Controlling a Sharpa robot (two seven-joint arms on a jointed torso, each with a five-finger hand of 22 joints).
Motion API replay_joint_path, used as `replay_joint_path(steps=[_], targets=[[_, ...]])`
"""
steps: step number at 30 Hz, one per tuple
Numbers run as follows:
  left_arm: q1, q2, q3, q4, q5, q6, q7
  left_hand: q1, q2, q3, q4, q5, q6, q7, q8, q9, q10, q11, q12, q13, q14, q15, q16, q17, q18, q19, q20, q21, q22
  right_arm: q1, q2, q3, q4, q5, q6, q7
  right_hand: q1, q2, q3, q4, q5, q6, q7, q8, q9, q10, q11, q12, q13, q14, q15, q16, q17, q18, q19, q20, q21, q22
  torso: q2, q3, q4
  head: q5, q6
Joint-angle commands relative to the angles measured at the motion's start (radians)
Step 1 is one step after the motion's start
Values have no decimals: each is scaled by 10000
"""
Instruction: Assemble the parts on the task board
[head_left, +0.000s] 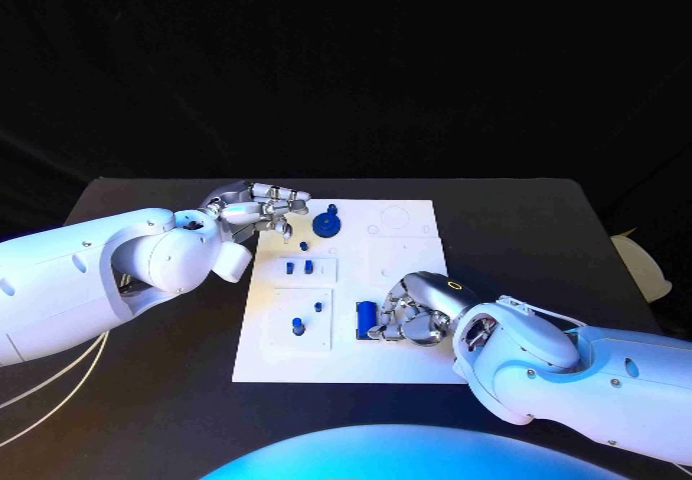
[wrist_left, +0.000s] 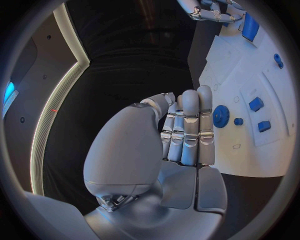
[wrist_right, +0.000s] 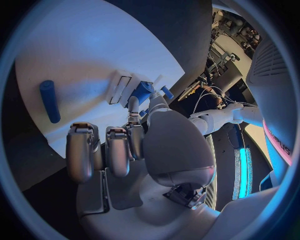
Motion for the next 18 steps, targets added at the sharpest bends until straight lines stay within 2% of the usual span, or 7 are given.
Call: replay_joint_path(steps=[1, 18], targets=[[4, 2, 6, 30, 42, 156, 39, -17, 92, -33, 14, 12, -32, 43, -11, -10, -49, -19, 46, 16, -88, 12, -28, -14, 150, -42, 46, -34, -15, -9, 24, -4, 3, 6, 248, 126, -12, -109, -74, 5, -68, 7, -77, 58, 16, 74, 4, -29, 723, 932, -58, 37, 1963, -177, 562, -62, 61, 2270, 7, 4, -5, 15, -3], [4, -3, 6, 26, 42, 170, 25, -18, 121, -26, 16, 11, -39, 48, -7, -18, -73, -14, 65, 21, -95, 15, -25, -21, 150, -41, 48, -46, -21, -5, 200, 1, -317, -338, -310, -209, 42, 55, -15, 82, -19, 58, -106, 96, 47, 124, -17, 63, 804, 938, -70, 50, 1989, -185, 578, -68, 102, 2281, 7, 12, -12, 32, 13]])
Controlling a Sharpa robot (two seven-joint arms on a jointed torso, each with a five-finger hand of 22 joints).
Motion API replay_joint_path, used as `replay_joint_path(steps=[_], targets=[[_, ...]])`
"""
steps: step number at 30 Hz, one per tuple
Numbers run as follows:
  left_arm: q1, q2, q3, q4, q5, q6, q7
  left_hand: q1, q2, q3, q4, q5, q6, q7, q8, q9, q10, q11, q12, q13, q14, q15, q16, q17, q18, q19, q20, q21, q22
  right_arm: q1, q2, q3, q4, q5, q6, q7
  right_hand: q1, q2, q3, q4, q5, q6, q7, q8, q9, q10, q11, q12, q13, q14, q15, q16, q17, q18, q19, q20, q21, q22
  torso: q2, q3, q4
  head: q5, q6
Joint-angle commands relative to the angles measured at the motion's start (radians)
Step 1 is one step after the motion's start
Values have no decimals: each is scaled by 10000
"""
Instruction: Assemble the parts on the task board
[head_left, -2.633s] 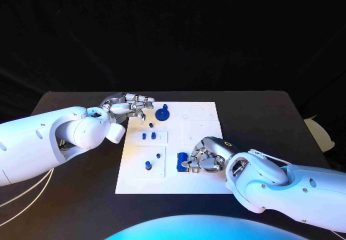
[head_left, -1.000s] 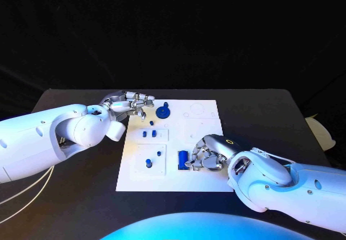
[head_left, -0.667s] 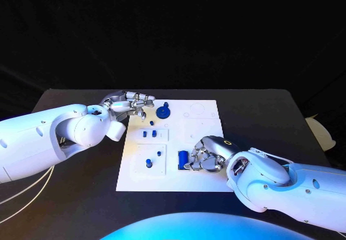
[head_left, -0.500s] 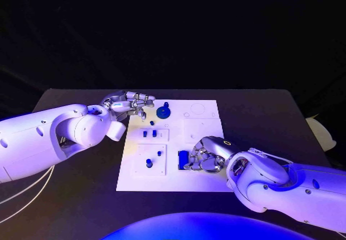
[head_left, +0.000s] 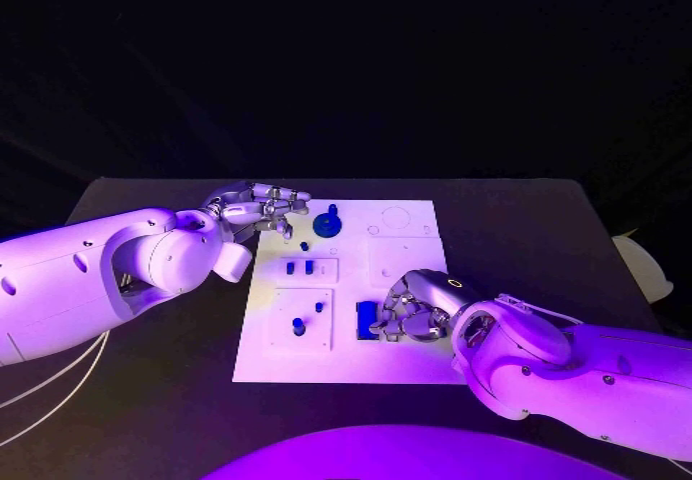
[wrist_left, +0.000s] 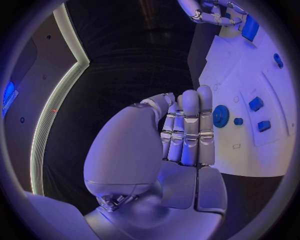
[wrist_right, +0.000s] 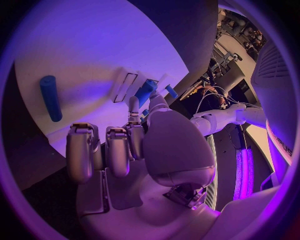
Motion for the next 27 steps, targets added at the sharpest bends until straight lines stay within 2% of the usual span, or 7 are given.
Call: replay_joint_path(steps=[1, 9, 13, 18, 23, 27], targets=[[4, 10, 6, 25, 42, 168, 30, 21, 82, -26, 16, 11, -39, 48, -7, -9, -73, -14, 65, 9, -63, -17, -25, -9, 152, -41, 48, -46, -9, -5, 17, 0, 11, -253, -180, -114, 43, 56, 13, 54, 25, 26, -74, 57, 13, 126, -19, 24, 844, 938, -70, 51, 1991, -185, 578, -69, 61, 2283, 2, -1, -2, -2, 5], [4, -16, 5, 36, 42, 171, 23, 21, 82, -26, 16, 11, -39, 48, -7, -9, -73, -14, 65, 9, -63, -17, -25, -9, 152, -41, 48, -46, -9, 62, -482, 33, 331, -343, -318, -84, 67, 23, -14, 78, 38, -68, -46, 9, 3, 45, -5, -149, 716, 914, -67, -7, 1883, -152, 514, -70, -102, 2238, -6, -6, 1, -15, 10], [4, -29, 3, 44, 42, 170, 25, 21, 82, -26, 16, 11, -39, 48, -7, -9, -73, -14, 65, 9, -63, -17, -25, -9, 152, -41, 48, -46, -9, 256, -1020, 44, 522, -198, -325, 17, 157, -17, -39, 133, 69, -525, 145, -317, -131, -52, 136, -314, 609, 883, 25, -77, 1760, -113, 427, -24, -314, 2181, -16, -12, -19, -62, 38], [4, -31, 1, 52, 42, 182, 35, 14, 86, -29, 19, 9, -44, 50, -6, -13, -84, -11, 74, 11, -65, -15, -23, -12, 151, -40, 50, -51, -12, 518, -1871, 46, 713, -212, -178, 79, 244, -79, -88, 210, 3, -851, 363, -727, -333, -154, 326, -493, 492, 849, 189, -161, 1620, -83, 347, 102, -504, 2130, -20, -21, -24, -229, 80], [4, -25, -1, 48, 42, 183, 47, 2, 82, -37, 25, 6, -47, 52, -6, -15, -90, -8, 79, 12, -67, -12, -22, -14, 150, -40, 51, -55, -14, 599, -2596, 17, 811, -446, -17, 47, 265, -79, -97, 238, -14, -827, 381, -793, -376, -144, 349, -475, 510, 862, 215, -130, 1680, -98, 378, 131, -425, 2152, -24, 0, -44, -392, 111], [4, -20, -5, 42, 42, 188, 53, 2, 82, -37, 25, 6, -47, 52, -6, -15, -90, -8, 79, 12, -67, -12, -22, -14, 150, -40, 51, -55, -14, 519, -2902, -25, 845, -659, 47, 2, 286, -45, -99, 289, 3, -658, 355, -817, -412, -108, 337, -421, 553, 881, 218, -89, 1754, -117, 422, 158, -315, 2183, -36, 0, -69, -428, 122]])
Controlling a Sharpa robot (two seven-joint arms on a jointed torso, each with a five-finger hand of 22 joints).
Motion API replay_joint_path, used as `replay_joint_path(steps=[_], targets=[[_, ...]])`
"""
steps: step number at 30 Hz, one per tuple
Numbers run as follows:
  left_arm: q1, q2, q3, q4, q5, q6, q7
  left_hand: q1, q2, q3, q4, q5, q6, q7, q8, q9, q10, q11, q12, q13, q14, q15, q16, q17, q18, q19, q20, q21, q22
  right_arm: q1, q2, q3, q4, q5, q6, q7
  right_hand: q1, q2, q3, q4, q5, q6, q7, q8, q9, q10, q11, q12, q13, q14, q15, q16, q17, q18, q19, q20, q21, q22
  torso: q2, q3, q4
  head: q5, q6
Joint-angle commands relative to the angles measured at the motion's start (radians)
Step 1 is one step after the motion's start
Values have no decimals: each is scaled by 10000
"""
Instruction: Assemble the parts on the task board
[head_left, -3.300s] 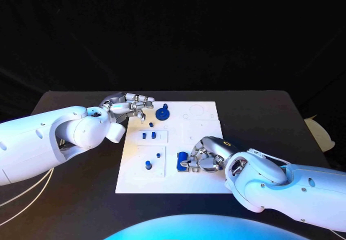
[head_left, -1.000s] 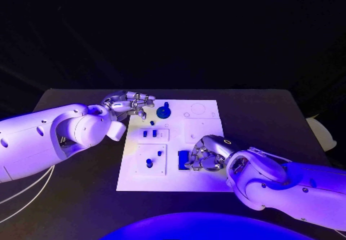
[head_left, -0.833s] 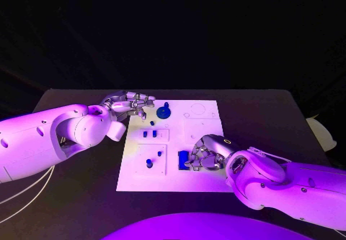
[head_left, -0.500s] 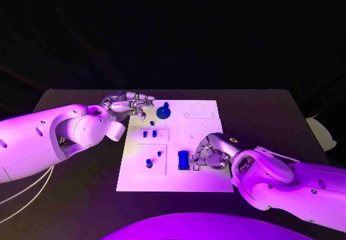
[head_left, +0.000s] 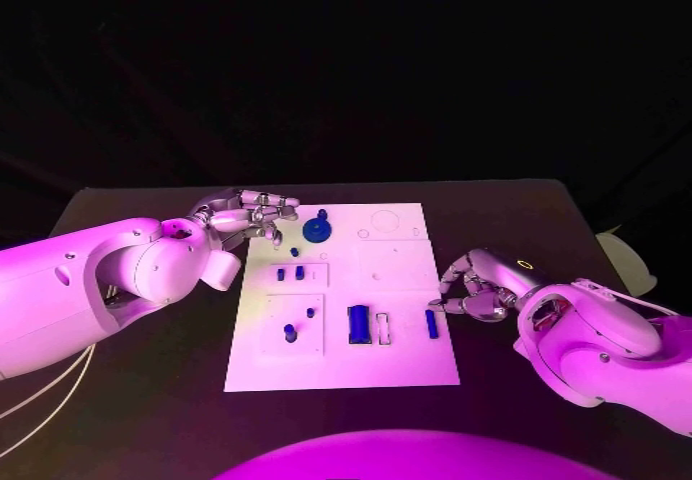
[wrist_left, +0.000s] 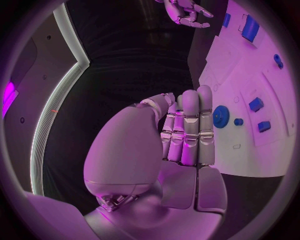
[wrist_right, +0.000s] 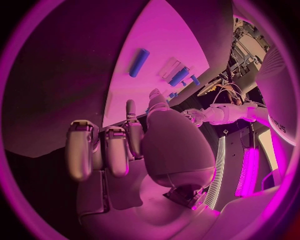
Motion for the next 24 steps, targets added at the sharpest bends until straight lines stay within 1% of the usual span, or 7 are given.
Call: replay_joint_path(steps=[1, 6, 13, 15, 19, 21, 24], targets=[[4, 20, 2, 19, 42, 174, 64, 1, 82, -37, 25, 6, -47, 53, -6, -17, -90, -8, 40, 15, -67, -13, -23, -16, 151, -40, 51, -55, -16, -118, -166, -35, 50, -465, 252, -3, 107, 38, -17, 77, 10, 202, -34, -43, -32, 48, 54, 70, 508, 848, 68, 52, 1753, -120, 408, 67, 85, 2180, -18, 6, -38, -62, 17], [2, 25, -3, 11, 42, 183, 64, 1, 82, -37, 25, 6, -47, 53, -6, -17, -90, -8, 40, 15, -67, -13, -23, -16, 151, -40, 51, -55, -16, -426, -189, -59, 28, -575, 234, -62, 135, 79, -14, 111, 63, 366, -77, -56, -60, 56, 20, 64, 507, 846, 47, 47, 1743, -116, 409, 70, 83, 2181, -21, 8, -54, -42, 9], [1, 13, -6, 11, 42, 192, 55, 1, 82, -37, 25, 6, -47, 53, -6, -17, -90, -8, 40, 15, -67, -13, -23, -16, 151, -40, 51, -55, -16, -681, 156, -69, -240, -703, 123, -135, 118, 113, -17, 143, 108, 416, -88, -73, -76, 58, 11, 61, 506, 848, 38, 51, 1752, -114, 406, 68, 73, 2178, -12, 0, -24, -33, -12], [1, 9, -7, 9, 42, 198, 53, -18, 84, -45, 36, 4, -50, 53, -3, -20, -99, -6, 52, 18, -70, -9, -20, -19, 150, -39, 54, -63, -19, -725, 273, -70, -312, -715, 58, -163, 109, 121, -20, 152, 122, 427, -90, -82, -83, 60, 8, 63, 508, 846, 35, 44, 1740, -111, 401, 67, 60, 2175, -13, -5, -41, -25, -7], [0, 5, -7, 7, 42, 207, 48, -18, 84, -45, 36, 4, -50, 53, -3, -20, -99, -6, 52, 18, -70, -9, -20, -19, 150, -39, 54, -63, -19, -792, 475, -70, -435, -737, -98, -220, 106, 206, -5, 170, 217, 464, -101, -135, -119, 52, -3, 35, 491, 839, 25, 28, 1712, -99, 381, 61, 5, 2160, -13, -8, -36, -39, 10], [0, 1, -7, 7, 42, 210, 45, -20, 87, -45, 37, 5, -50, 53, -3, -21, -101, -6, 55, 19, -71, -9, -19, -20, 150, -39, 55, -64, -20, -815, 557, -70, -484, -744, -134, -235, 111, 223, -3, 169, 253, 476, -105, -151, -130, 54, -6, 35, 493, 841, 22, 31, 1717, -98, 380, 58, 2, 2160, -18, -6, -46, -21, -13], [0, -7, -7, 11, 42, 214, 39, -20, 87, -45, 37, 5, -50, 53, -3, -21, -101, -6, 55, 19, -71, -9, -19, -20, 150, -39, 55, -64, -20, -842, 649, -70, -542, -748, -129, -247, 107, 275, 1, 175, 341, 535, -120, -171, -148, 66, -17, 52, 508, 843, 14, 37, 1729, -102, 389, 53, 21, 2165, -13, -1, -35, -2, -40]])
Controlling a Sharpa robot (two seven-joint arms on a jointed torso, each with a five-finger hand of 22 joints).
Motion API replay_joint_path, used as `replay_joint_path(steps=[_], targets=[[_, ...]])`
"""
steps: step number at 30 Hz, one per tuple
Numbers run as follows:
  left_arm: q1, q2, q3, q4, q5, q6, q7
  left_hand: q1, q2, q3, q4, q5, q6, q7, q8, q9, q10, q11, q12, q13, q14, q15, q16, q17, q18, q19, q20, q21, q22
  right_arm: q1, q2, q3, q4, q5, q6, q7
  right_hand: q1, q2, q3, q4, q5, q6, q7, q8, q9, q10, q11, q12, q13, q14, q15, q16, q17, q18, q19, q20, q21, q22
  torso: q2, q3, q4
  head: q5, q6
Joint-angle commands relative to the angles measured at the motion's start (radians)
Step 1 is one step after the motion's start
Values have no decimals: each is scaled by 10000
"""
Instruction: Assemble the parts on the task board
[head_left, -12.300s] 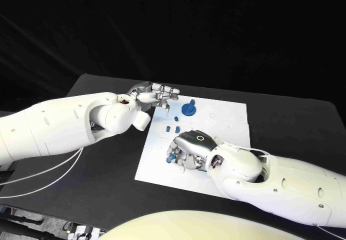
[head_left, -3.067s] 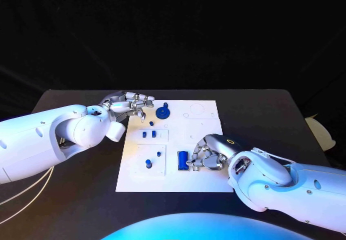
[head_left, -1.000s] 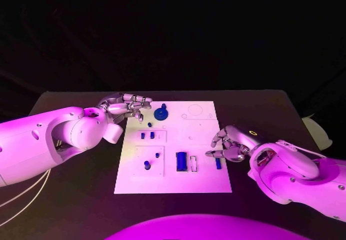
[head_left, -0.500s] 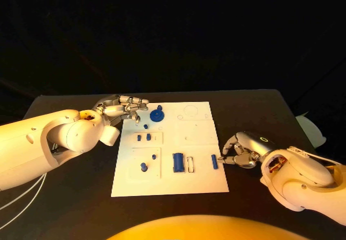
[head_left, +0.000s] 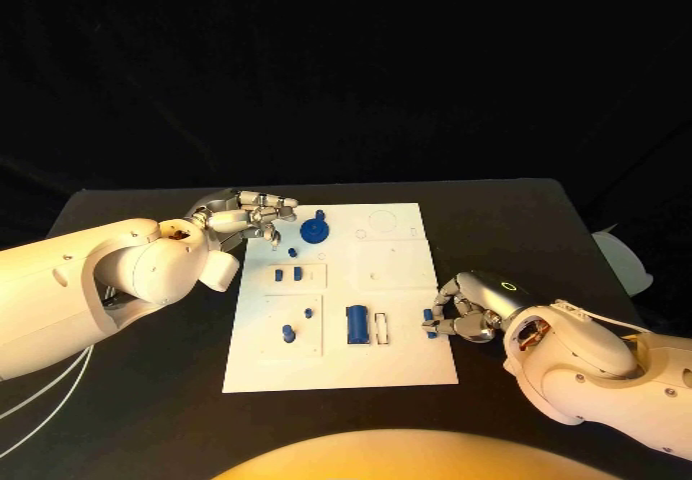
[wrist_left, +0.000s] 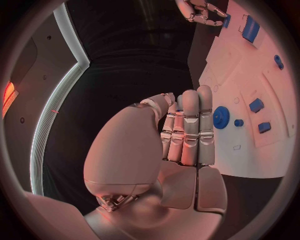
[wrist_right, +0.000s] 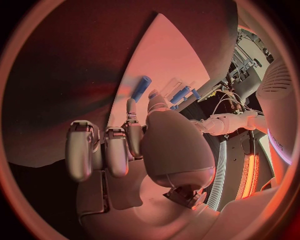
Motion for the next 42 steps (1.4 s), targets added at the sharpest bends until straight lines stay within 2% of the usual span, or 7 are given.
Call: replay_joint_path(steps=[1, 18, 25, 28, 33, 38, 42], targets=[[3, 1, 5, 24, 42, 184, 34, -20, 87, -45, 37, 5, -50, 53, -3, -9, -66, 30, 55, 10, -70, -8, -19, -10, 151, -39, 55, -64, -10, -32, 70, -3, -51, -217, -76, -112, -9, 163, -12, 51, 61, 97, 5, -39, -18, 26, -53, -39, 493, 844, 11, 37, 1734, -103, 391, 52, -43, 2169, 4, 4, 2, 26, -36], [3, -44, 4, 51, 42, 220, -8, -20, 87, -45, 37, 5, -50, 53, -3, -9, -66, 30, 55, 10, -70, -8, -19, -10, 151, -39, 55, -64, -10, -171, 481, -4, -442, -726, 771, -150, 516, 144, 70, -185, 91, 366, -112, -90, -59, 25, -156, -94, 471, 847, -76, 41, 1748, -107, 403, -20, -20, 2177, 0, 3, -2, 102, -106], [3, -58, 4, 61, 40, 239, -41, -20, 87, -45, 37, 5, -50, 53, -3, -9, -66, 30, 55, 10, -70, -8, -19, -10, 151, -39, 55, -64, -10, -208, 600, -5, -529, -1232, 1354, -182, 909, 26, 122, -416, -120, 447, -134, -127, -77, 1, -179, -151, 444, 842, -99, 26, 1726, -101, 388, -47, -58, 2167, -3, 4, -3, 111, -135], [3, -62, 4, 62, 39, 243, -51, -20, 87, -45, 37, 5, -50, 53, -3, -9, -66, 30, 55, 10, -70, -8, -19, -10, 151, -39, 55, -64, -10, -214, 629, -6, -522, -1452, 1568, -188, 1066, -31, 199, -491, -566, 477, -125, -174, -101, -12, -170, -180, 434, 840, -99, 20, 1718, -97, 377, -54, -86, 2160, -4, 2, -11, 119, -150], [3, -64, 4, 66, 35, 257, -66, -12, 96, -40, 30, 11, -55, 51, 0, -15, -81, 28, 68, 13, -74, -10, -16, -14, 152, -37, 56, -72, -14, -218, 670, -6, -508, -1656, 1743, -195, 1077, -160, 203, -504, -650, 457, -97, -209, -116, -48, -153, -246, 393, 832, -86, 1, 1688, -87, 355, -49, -143, 2145, -8, 3, -10, 115, -170], [3, -62, 4, 67, 30, 263, -72, -9, 96, -39, 27, 12, -56, 50, 0, -15, -84, 28, 69, 13, -74, -10, -15, -15, 153, -37, 56, -73, -15, -220, 723, -6, -469, -1736, 1639, -210, 1307, -159, 481, -527, 424, 500, -121, -272, -156, -57, -177, -241, 415, 837, -99, 10, 1709, -94, 373, -55, -100, 2158, -7, 5, -6, 119, -176], [3, -60, 4, 67, 24, 262, -72, 20, 104, -26, 4, 19, -61, 49, 2, -20, -97, 24, 81, 16, -78, -13, -13, -19, 155, -35, 54, -78, -17, -220, 735, -4, -387, -1683, 1312, -243, 1813, 116, 1017, -703, 524, 539, -198, -314, -185, -44, -245, -227, 437, 851, -159, 40, 1764, -112, 412, -95, -8, 2184, -10, 3, -3, 129, -192]])
